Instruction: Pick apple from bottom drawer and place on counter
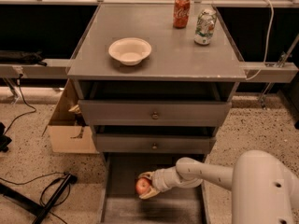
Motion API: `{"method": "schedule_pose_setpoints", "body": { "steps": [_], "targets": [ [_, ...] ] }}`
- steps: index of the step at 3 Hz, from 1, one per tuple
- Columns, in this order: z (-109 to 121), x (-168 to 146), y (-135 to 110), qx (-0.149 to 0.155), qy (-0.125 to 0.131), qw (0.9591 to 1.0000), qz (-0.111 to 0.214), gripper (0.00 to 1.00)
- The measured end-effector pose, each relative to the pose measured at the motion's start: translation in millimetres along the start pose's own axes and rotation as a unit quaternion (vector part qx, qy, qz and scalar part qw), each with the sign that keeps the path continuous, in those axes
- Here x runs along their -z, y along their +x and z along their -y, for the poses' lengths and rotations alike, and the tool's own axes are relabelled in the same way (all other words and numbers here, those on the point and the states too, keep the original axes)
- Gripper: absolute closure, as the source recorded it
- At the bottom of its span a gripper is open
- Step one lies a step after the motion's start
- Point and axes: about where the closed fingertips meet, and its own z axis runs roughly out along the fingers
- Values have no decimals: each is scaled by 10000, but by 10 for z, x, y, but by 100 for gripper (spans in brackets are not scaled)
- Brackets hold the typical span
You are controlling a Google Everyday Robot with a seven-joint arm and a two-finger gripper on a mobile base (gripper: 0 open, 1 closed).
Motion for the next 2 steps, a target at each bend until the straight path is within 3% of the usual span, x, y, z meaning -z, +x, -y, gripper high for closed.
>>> {"method": "schedule_pose_setpoints", "body": {
  "steps": [1,2],
  "targets": [
    [109,691,-688,-168,527,9981,-284,100],
    [-46,805,-1341,-582,447,9962,-477,100]
  ]
}}
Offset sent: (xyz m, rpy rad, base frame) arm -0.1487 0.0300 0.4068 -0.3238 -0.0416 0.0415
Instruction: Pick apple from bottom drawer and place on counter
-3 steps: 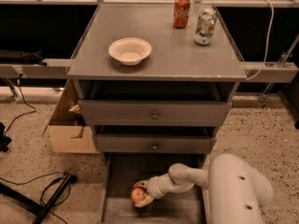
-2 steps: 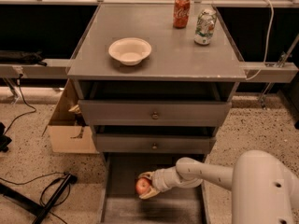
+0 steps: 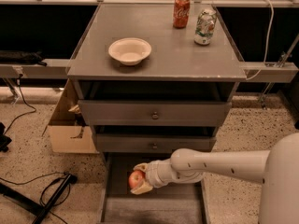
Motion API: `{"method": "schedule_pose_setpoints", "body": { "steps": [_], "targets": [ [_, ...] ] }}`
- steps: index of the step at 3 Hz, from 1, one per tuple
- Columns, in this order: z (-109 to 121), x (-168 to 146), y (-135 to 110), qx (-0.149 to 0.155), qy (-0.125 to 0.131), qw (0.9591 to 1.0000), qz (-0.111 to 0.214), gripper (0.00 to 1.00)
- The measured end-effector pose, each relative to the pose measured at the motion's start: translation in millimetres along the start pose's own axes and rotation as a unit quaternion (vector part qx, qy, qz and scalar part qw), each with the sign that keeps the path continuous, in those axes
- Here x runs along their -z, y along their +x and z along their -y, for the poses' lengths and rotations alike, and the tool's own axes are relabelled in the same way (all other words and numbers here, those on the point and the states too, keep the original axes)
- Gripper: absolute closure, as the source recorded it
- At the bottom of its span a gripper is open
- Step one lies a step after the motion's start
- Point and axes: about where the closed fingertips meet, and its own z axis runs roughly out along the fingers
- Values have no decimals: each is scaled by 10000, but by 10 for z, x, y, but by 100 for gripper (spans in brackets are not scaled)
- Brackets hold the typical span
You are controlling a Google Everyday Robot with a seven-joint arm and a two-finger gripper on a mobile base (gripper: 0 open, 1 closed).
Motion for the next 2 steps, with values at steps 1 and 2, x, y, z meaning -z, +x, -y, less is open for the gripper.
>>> {"method": "schedule_pose_setpoints", "body": {
  "steps": [1,2],
  "targets": [
    [-606,122,-623,-407,-607,9971,-214,100],
    [-1300,450,-1050,-802,-1300,9869,-511,100]
  ]
}}
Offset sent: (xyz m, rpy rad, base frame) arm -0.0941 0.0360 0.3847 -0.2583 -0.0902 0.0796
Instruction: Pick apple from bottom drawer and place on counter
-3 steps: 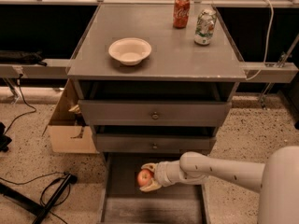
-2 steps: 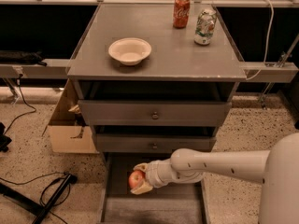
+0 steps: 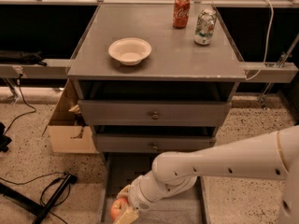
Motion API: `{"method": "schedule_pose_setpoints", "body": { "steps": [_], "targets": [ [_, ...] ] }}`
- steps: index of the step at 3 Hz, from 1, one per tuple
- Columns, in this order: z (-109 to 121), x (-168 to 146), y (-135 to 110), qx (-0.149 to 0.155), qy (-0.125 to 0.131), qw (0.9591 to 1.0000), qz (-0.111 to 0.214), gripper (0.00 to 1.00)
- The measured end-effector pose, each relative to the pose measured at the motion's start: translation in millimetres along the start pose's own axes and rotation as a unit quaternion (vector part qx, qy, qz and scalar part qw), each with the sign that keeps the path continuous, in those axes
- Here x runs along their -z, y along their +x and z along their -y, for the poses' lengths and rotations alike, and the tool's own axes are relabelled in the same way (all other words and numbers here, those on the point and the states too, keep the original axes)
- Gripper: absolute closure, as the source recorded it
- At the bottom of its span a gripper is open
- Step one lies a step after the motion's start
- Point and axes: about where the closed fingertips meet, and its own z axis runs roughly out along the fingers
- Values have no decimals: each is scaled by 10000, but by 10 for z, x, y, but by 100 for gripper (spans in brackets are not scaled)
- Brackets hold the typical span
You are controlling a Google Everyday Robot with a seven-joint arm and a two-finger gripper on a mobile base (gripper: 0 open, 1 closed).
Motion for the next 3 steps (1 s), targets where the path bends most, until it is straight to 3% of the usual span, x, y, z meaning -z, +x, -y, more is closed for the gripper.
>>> {"method": "schedule_pose_setpoints", "body": {
  "steps": [1,2,3],
  "targets": [
    [-253,484,-474,3,-10,10000,-78,100],
    [81,1558,-1155,324,1226,9919,83,100],
    [364,2239,-1492,459,2166,9749,257,100]
  ]
}}
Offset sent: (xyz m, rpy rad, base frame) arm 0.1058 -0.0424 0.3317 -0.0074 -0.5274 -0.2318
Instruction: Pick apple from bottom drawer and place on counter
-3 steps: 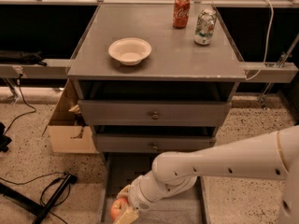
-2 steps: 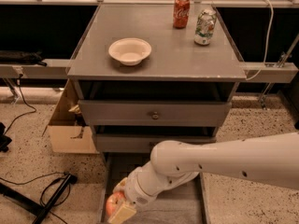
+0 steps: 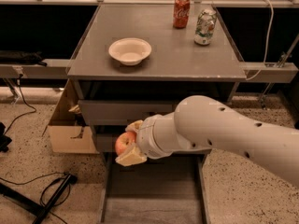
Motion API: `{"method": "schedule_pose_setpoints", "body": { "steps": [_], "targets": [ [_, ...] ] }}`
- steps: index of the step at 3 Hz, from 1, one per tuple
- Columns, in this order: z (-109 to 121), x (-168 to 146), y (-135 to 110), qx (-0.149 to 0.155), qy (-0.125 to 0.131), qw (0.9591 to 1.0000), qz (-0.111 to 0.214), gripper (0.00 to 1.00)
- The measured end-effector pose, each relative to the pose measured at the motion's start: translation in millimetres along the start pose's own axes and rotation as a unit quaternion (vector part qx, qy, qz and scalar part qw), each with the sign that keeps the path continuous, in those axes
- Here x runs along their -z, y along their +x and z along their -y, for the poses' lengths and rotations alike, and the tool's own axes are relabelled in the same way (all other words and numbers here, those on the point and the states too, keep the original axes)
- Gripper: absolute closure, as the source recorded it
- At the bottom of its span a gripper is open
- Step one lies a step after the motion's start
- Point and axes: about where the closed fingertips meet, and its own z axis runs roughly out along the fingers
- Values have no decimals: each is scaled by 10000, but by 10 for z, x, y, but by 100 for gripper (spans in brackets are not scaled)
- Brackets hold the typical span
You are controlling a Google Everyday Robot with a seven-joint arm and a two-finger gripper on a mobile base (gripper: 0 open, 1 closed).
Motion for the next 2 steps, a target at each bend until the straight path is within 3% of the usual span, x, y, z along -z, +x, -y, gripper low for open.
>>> {"method": "schedule_pose_setpoints", "body": {
  "steps": [1,2],
  "targets": [
    [0,0,0,0,0,10000,0,100],
    [233,220,-262,251,194,9994,-131,100]
  ]
}}
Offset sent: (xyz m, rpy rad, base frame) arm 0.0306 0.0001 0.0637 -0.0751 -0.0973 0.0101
